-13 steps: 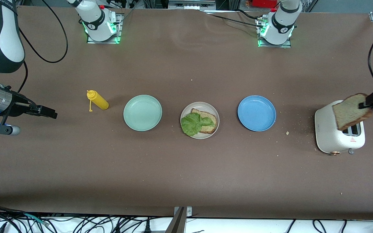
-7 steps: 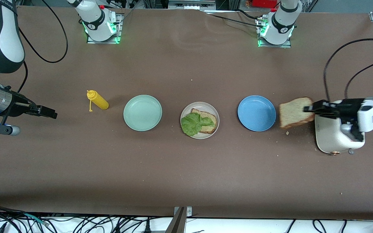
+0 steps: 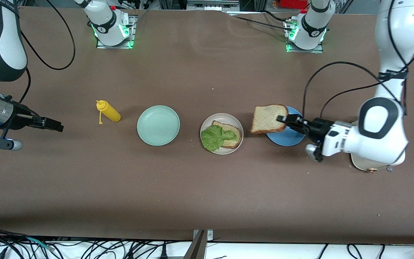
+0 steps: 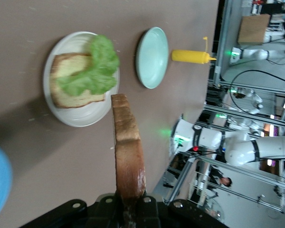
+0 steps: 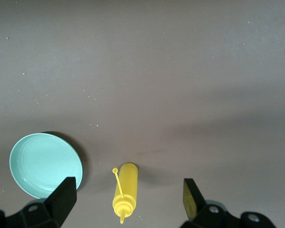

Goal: Make sandwich in beige plate with both arms
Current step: 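Carry the toast slice over the beige plate with the left gripper, then lower the toast onto the lettuce and release it with the left gripper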

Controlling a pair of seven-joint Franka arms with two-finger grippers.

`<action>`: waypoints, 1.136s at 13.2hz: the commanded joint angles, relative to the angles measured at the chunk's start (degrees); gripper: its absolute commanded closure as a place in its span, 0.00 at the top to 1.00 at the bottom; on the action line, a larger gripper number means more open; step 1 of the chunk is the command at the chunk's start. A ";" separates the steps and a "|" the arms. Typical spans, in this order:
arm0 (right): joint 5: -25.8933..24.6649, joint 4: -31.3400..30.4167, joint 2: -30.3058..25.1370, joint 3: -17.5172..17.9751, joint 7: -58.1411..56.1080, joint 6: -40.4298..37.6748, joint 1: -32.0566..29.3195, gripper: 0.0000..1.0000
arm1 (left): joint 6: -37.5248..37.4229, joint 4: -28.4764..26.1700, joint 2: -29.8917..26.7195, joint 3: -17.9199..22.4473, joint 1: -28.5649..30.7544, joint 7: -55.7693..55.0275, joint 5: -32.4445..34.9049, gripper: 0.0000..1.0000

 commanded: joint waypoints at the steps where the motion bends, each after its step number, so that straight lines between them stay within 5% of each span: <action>1: -0.35 -1.09 -0.86 0.11 -0.30 0.31 -0.25 0.99 | 3.30 1.36 2.92 0.65 -4.24 -0.68 -3.20 0.00; 10: -0.35 -1.18 -0.86 0.11 -0.21 0.22 -0.07 0.99 | 17.19 0.66 9.51 0.74 -13.04 -0.51 -10.04 0.00; 15: -0.35 -1.18 -0.86 0.11 -0.21 0.13 -0.16 0.99 | 18.09 0.05 11.63 0.74 -14.02 -0.24 -10.49 0.00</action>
